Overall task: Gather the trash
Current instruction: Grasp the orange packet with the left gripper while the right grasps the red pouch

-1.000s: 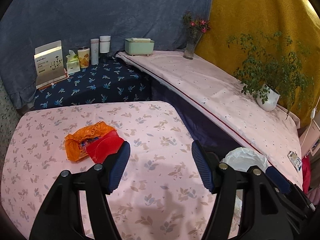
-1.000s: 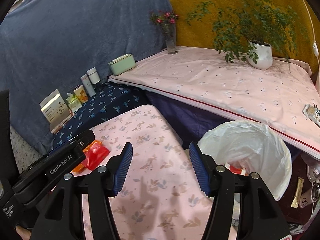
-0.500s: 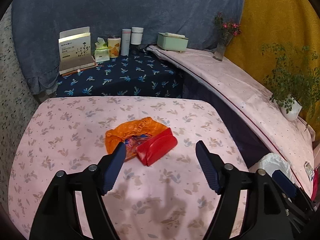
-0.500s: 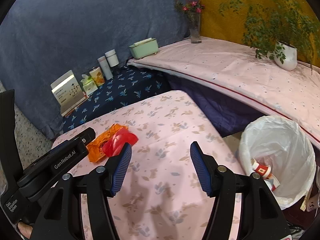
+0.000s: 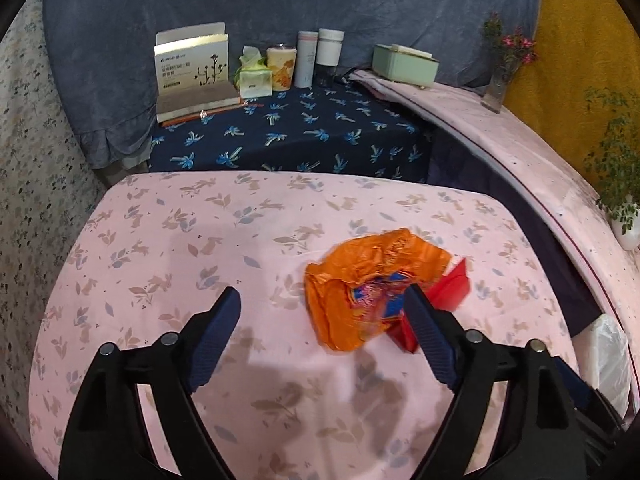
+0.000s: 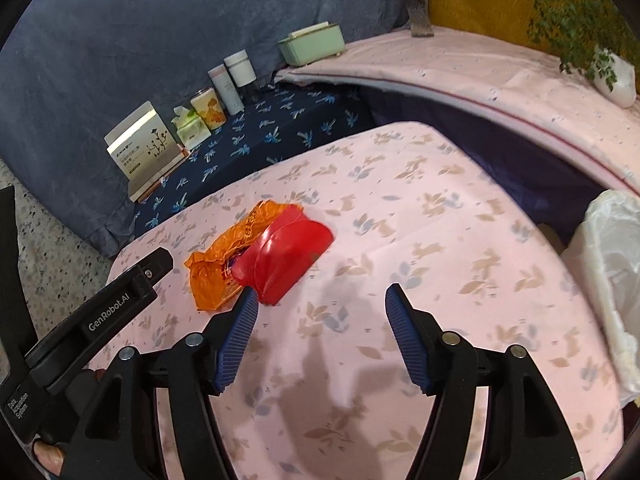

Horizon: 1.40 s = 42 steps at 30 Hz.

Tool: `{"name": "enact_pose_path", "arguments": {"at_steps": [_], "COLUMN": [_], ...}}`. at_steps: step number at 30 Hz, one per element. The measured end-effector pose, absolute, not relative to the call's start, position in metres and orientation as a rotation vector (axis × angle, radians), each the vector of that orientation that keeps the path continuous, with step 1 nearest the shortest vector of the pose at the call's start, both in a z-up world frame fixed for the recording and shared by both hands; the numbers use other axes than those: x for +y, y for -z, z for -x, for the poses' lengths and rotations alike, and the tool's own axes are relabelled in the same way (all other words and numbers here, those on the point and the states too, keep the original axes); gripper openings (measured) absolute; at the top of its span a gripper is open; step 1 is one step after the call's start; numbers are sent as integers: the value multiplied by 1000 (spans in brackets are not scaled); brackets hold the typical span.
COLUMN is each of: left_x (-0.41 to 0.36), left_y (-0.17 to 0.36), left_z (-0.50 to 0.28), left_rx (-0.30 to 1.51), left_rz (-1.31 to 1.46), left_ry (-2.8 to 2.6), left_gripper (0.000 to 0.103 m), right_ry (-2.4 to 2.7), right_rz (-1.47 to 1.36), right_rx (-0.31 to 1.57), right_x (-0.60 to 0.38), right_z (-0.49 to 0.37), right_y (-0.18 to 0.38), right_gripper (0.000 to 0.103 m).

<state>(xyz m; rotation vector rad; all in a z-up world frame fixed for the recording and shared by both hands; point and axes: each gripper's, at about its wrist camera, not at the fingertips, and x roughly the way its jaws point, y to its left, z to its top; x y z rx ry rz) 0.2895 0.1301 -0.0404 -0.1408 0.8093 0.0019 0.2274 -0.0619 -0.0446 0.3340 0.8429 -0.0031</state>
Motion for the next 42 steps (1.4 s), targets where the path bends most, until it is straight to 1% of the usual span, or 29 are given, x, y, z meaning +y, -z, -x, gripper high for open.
{"name": "enact_pose_path", "arguments": {"at_steps": [2,7,10,12,15,16,18,19,27,28,29,30,31,32,33,35,36,38,40,42], "left_x": [135,135,130,126,122,122,123,125,143,143,143,143,142,141,138,134,132,126,120,113], "left_y": [48,69,82,89,97,99,99,98,95,95,96,96,96,95,95,94,94,94,95,95], "left_z": [-302,-341,-358,-364,-369,-369,-368,-366,-354,-354,-352,-351,-349,-346,-344,-340,-338,-332,-326,-320], "left_rx": [826,903,936,954,983,987,974,966,938,940,940,940,938,939,940,942,943,952,958,964], "left_rz": [154,185,174,168,169,176,176,177,188,187,188,185,181,179,175,166,167,167,163,160], "left_ry": [10,90,118,140,166,176,168,168,130,129,128,127,128,132,135,139,143,155,164,175], "left_gripper": [82,82,81,73,52,36,29,17,14,14,14,14,14,14,14,14,14,14,14,14], "right_ry": [-6,-26,-44,-51,-50,-50,-51,-52,-44,-39,-39,-41,-36,-33,-36,-34,-29,-22,-15,-3], "right_rz": [-346,-339,-339,-339,-341,-350,-354,-352,-346,-342,-345,-347,-345,-344,-348,-364,-370,-377,-382,-391], "right_rx": [855,877,893,896,897,898,901,900,897,901,908,913,912,911,915,925,930,939,942,940], "right_x": [-55,-36,-27,-24,-22,-22,-21,-20,-16,-16,-17,-18,-20,-21,-23,-29,-32,-37,-45,-53], "right_z": [-238,-264,-275,-280,-286,-288,-292,-292,-302,-303,-304,-304,-303,-302,-302,-301,-300,-296,-291,-284], "right_y": [54,76,87,93,98,100,102,102,105,106,108,110,110,110,111,112,112,112,112,111], "right_gripper": [68,72,72,72,72,72,72,72,72,69,63,60,54,46,41,24,20,7,4,2]}}
